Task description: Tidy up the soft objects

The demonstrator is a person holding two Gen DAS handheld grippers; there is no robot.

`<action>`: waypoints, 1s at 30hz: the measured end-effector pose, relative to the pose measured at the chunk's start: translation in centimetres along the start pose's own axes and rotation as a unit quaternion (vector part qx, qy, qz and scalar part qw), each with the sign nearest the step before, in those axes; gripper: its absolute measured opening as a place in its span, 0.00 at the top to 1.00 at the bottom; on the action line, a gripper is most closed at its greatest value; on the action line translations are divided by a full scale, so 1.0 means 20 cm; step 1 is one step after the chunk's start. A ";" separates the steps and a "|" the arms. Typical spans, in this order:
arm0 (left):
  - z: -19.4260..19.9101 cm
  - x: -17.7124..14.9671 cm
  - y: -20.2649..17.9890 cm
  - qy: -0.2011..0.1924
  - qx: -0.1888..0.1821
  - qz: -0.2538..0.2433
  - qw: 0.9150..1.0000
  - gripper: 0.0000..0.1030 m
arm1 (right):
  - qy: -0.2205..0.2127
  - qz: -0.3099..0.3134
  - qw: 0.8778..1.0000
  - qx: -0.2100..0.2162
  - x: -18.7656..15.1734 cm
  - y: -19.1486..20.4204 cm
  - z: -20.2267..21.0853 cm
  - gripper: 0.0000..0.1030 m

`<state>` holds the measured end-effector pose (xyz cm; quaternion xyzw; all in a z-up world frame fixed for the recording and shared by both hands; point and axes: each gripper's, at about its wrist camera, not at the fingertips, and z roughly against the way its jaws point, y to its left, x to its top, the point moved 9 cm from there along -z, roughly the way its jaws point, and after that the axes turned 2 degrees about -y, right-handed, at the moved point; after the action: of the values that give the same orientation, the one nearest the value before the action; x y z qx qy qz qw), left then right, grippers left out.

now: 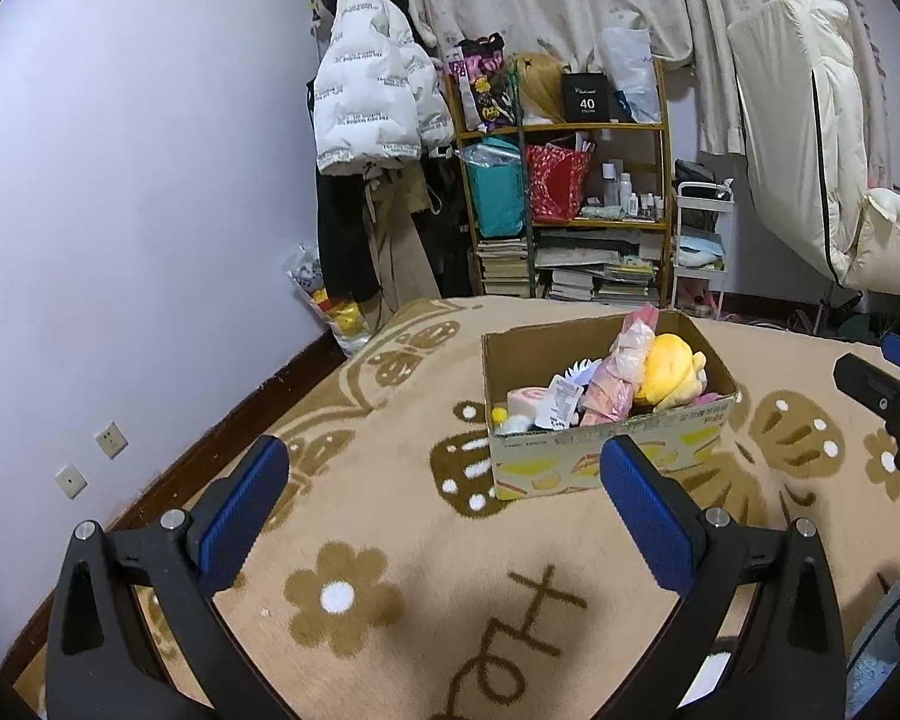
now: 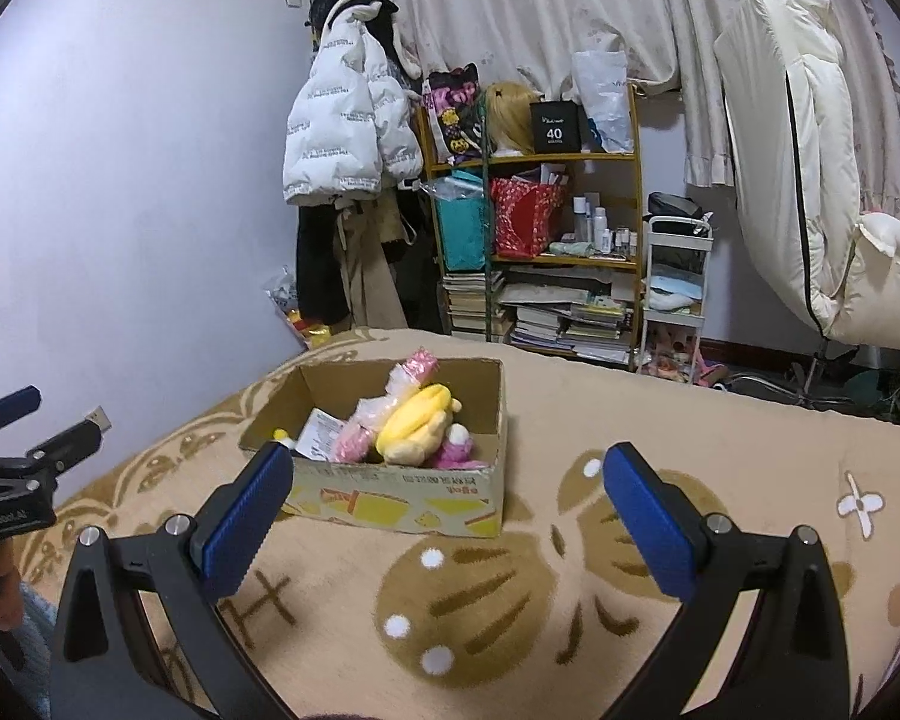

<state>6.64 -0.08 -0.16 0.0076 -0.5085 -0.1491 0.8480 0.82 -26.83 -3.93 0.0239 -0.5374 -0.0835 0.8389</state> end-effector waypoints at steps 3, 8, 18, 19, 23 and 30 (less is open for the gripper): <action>-0.01 -0.01 0.00 0.005 0.001 0.002 1.000 0.01 | 0.005 -0.006 1.000 0.004 -0.01 0.00 0.00 0.00; -0.02 -0.02 0.00 0.005 0.004 -0.007 1.000 0.01 | 0.009 -0.004 1.000 0.004 -0.02 -0.01 -0.01 0.00; -0.02 -0.04 -0.01 0.011 0.002 -0.008 1.000 0.01 | 0.009 -0.004 1.000 0.004 -0.02 0.00 -0.01 0.00; -0.02 -0.04 -0.01 0.011 0.002 -0.008 1.000 0.01 | 0.009 -0.004 1.000 0.003 -0.02 0.00 -0.01 0.00; -0.02 -0.04 -0.01 0.012 0.000 -0.007 1.000 0.01 | 0.009 -0.004 1.000 0.003 -0.02 -0.01 -0.01 0.00; -0.02 -0.04 -0.01 0.010 0.001 -0.009 1.000 0.01 | 0.008 -0.001 1.000 0.001 -0.02 -0.01 -0.01 0.00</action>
<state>6.67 -0.04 -1.09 0.0148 -0.4998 -0.1556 0.8519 0.73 -26.88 -4.40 0.0259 -0.5304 -0.0837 0.8432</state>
